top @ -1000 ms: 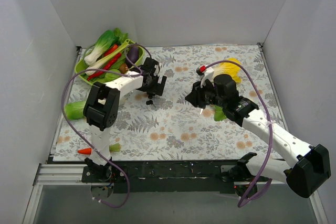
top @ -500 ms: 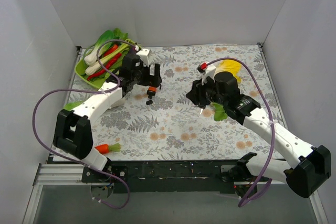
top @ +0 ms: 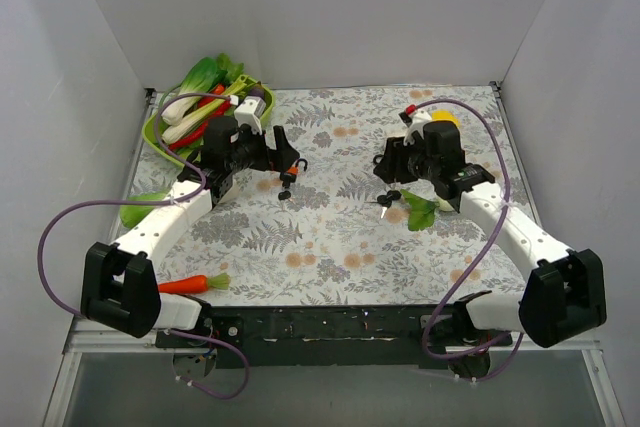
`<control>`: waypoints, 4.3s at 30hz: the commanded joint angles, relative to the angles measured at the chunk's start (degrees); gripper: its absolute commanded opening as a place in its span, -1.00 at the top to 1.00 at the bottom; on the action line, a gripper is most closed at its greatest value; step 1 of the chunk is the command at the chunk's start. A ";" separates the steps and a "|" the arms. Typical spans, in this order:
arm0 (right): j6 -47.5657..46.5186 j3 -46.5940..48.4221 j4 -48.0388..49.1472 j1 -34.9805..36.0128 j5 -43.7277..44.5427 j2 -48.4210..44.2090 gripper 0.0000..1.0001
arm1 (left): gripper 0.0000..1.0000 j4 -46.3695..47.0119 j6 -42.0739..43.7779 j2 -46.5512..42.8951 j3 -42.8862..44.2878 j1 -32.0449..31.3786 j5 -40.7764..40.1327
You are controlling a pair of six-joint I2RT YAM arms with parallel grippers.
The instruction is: Unlock with the key
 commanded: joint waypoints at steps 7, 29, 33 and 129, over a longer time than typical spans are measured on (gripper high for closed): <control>0.18 -6.44 4.72 0.75 0.19 8.04 0.03 | -0.96 2.69 -0.48 -3.23 -1.41 -0.27 2.50; -31.65 5.78 -7.06 3.39 7.31 25.45 0.06 | -0.96 1.90 0.05 -1.65 -1.14 -1.58 4.78; -32.70 4.99 -5.74 3.74 9.77 26.67 0.05 | -0.96 1.81 0.13 -1.56 -1.14 -1.59 4.61; -15.04 -3.19 16.94 21.32 13.02 6.11 0.89 | 0.24 14.99 -19.29 14.18 -3.07 -6.86 28.25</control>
